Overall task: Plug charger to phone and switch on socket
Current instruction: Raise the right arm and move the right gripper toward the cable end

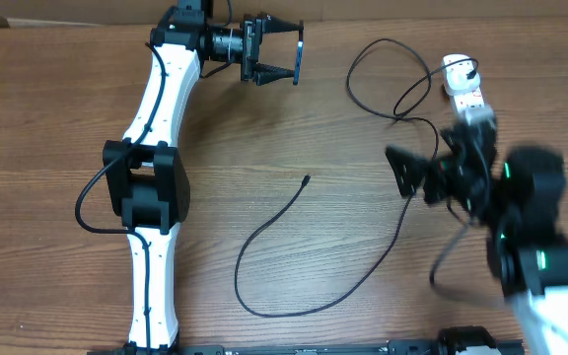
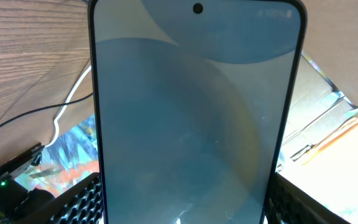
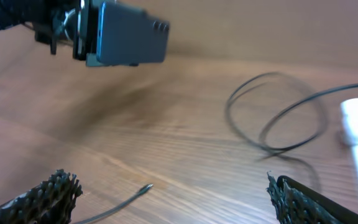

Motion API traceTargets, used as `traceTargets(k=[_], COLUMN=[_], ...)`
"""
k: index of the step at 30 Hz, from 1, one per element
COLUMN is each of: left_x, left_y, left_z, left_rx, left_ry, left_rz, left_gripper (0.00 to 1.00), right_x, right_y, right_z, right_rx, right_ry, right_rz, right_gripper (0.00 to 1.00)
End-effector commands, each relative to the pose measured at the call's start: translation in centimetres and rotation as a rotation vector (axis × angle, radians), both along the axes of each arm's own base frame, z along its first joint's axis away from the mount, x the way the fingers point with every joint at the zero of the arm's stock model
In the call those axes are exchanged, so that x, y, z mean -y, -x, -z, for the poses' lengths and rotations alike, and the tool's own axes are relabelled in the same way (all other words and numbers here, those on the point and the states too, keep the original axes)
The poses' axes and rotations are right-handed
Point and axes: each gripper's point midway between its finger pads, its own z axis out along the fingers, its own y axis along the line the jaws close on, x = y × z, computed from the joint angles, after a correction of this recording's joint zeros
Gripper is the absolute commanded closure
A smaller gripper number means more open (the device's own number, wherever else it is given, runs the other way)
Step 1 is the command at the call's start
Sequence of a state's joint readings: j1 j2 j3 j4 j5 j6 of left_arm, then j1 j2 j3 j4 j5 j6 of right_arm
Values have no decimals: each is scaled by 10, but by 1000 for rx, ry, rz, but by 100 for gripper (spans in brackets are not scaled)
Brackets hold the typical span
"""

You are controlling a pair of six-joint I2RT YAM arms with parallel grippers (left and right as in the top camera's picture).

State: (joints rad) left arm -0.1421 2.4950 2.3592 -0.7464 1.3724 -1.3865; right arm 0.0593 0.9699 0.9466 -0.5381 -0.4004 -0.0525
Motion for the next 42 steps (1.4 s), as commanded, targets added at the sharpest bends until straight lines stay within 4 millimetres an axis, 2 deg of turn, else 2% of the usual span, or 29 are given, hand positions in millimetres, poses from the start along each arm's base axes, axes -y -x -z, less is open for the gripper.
traceTargets(k=[1, 4, 7, 11, 16, 22, 28, 34, 39, 42], left_x=[-2, -2, -2, -2, -2, -2, -2, -2, 0, 2], left_y=[1, 1, 1, 1, 1, 1, 1, 1, 5, 8], left_z=[-17, -17, -17, -17, -17, -17, -17, -17, -20, -23], left_rx=[28, 28, 28, 28, 28, 27, 8, 2, -20, -19], left_ry=[29, 29, 29, 28, 28, 28, 29, 28, 46, 66], left_rz=[14, 14, 14, 13, 13, 13, 11, 10, 27, 49], left_gripper=[32, 32, 32, 32, 32, 31, 31, 31, 32, 32], right_x=[-36, -67, -85, -93, -92, -66, -18, 3, 30, 35], right_y=[-11, -14, -7, -10, -19, -56, -79, -84, -85, -86], right_z=[-2, 1, 5, 11, 17, 58, 92, 101, 110, 113], right_rx=[-105, -175, -227, -240, -263, -375, -459, -453, -441, -440], right_ry=[-138, -288, -404, -470, -472, -358, -276, -224, -131, -115], right_rz=[-192, -387, -552, -647, -606, -223, 196, 330, 468, 489], right_gripper=[0, 0, 0, 0, 0, 0, 0, 0, 0, 0])
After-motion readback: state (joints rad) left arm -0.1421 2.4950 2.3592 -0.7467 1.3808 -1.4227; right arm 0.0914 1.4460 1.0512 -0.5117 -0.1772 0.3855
